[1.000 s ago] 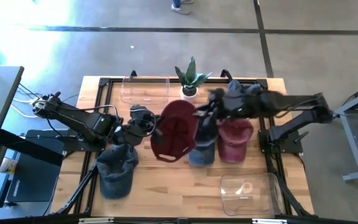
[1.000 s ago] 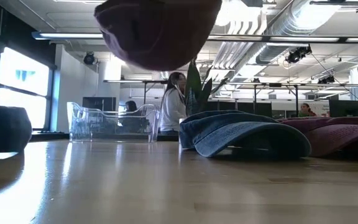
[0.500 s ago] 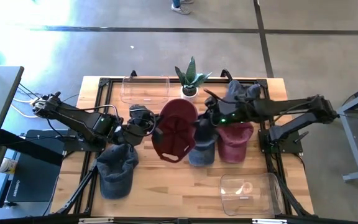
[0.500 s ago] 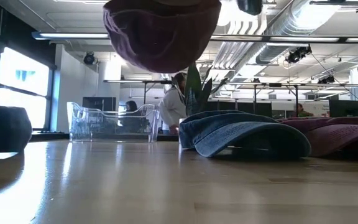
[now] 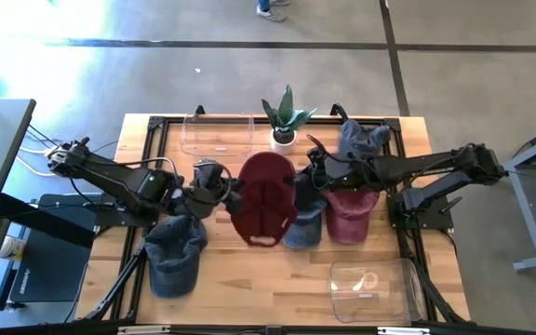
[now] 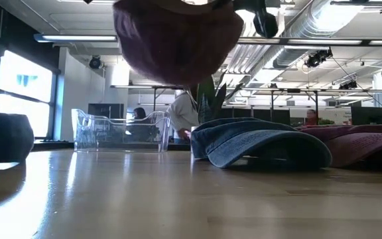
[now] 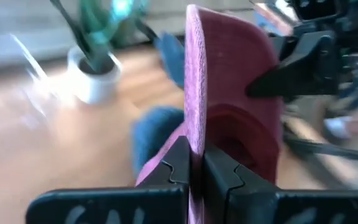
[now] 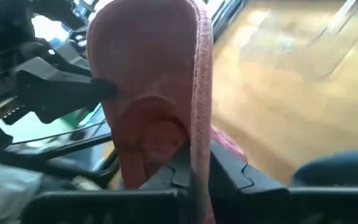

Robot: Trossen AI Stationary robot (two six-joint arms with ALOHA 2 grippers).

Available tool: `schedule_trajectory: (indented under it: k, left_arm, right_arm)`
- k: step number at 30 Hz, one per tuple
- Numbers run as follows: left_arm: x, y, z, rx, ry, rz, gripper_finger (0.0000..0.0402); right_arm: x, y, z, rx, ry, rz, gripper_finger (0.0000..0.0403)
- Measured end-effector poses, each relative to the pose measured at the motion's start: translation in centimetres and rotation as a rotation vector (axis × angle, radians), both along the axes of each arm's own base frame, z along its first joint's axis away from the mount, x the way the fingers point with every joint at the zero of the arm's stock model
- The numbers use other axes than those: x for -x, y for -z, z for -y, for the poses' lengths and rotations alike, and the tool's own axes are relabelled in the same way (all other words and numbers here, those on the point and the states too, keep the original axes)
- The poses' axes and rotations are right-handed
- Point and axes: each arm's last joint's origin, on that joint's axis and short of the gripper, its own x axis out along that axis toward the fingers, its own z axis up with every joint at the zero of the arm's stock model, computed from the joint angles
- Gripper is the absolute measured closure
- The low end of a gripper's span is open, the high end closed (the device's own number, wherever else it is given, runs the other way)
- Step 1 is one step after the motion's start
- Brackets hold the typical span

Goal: Pick & Place hat
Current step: Put the left red cap into the top transparent bin

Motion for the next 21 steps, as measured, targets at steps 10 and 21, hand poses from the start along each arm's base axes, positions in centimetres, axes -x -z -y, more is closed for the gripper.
schedule_trajectory:
  k: [10, 21]
  left_arm:
    - [-0.9, 3.6, -1.4, 0.201, -0.073, -0.231, 0.0390]
    - [-2.1, 8.2, -1.4, 0.380, -0.015, -0.638, 0.0387]
  right_arm:
    - [-1.9, 3.2, 0.1, -0.122, -0.035, -0.161, 0.0392]
    - [-6.9, 10.2, 0.5, -0.197, -0.081, -0.277, 0.0389]
